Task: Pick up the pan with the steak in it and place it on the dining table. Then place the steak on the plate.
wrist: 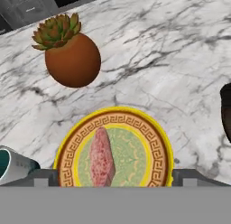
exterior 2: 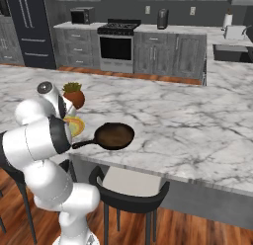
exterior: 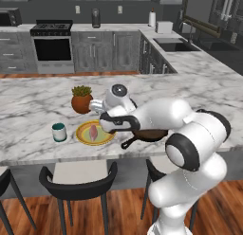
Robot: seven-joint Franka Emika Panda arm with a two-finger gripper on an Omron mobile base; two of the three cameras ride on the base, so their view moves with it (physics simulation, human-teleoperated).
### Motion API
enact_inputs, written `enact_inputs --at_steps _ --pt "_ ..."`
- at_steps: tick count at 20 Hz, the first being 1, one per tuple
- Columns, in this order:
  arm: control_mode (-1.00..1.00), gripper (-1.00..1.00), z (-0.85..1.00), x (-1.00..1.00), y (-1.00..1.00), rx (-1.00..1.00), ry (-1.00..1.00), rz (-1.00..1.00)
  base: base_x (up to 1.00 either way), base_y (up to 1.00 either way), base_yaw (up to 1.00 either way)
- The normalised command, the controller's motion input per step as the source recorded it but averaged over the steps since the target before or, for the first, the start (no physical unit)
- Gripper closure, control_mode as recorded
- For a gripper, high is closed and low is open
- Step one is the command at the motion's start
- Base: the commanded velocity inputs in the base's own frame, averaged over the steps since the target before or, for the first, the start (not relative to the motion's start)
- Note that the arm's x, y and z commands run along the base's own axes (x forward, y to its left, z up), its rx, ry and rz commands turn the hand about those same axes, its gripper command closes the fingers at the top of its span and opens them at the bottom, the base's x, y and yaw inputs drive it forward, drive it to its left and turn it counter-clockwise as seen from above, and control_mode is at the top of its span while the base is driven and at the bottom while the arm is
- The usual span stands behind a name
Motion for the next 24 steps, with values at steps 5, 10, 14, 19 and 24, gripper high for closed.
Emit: enact_inputs --at_steps 5,10,14,19,24 --pt "-1.0 -1.0 0.05 -0.2 -0.14 0.06 -0.13 -0.01 0.0 0.0 0.0" --pt "-1.0 -1.0 0.28 -0.75 -0.02 0.06 -0.44 0.0 0.0 0.0 0.0" --pt "-1.0 -1.0 0.28 -0.71 0.0 0.03 -0.43 0.0 0.0 0.0 0.0" --pt "-1.0 -1.0 0.42 -0.66 0.0 0.04 -0.42 0.0 0.0 0.0 0.0" --pt "-1.0 -1.0 0.39 -0.55 0.01 0.08 -0.13 0.03 0.0 0.0 0.0"
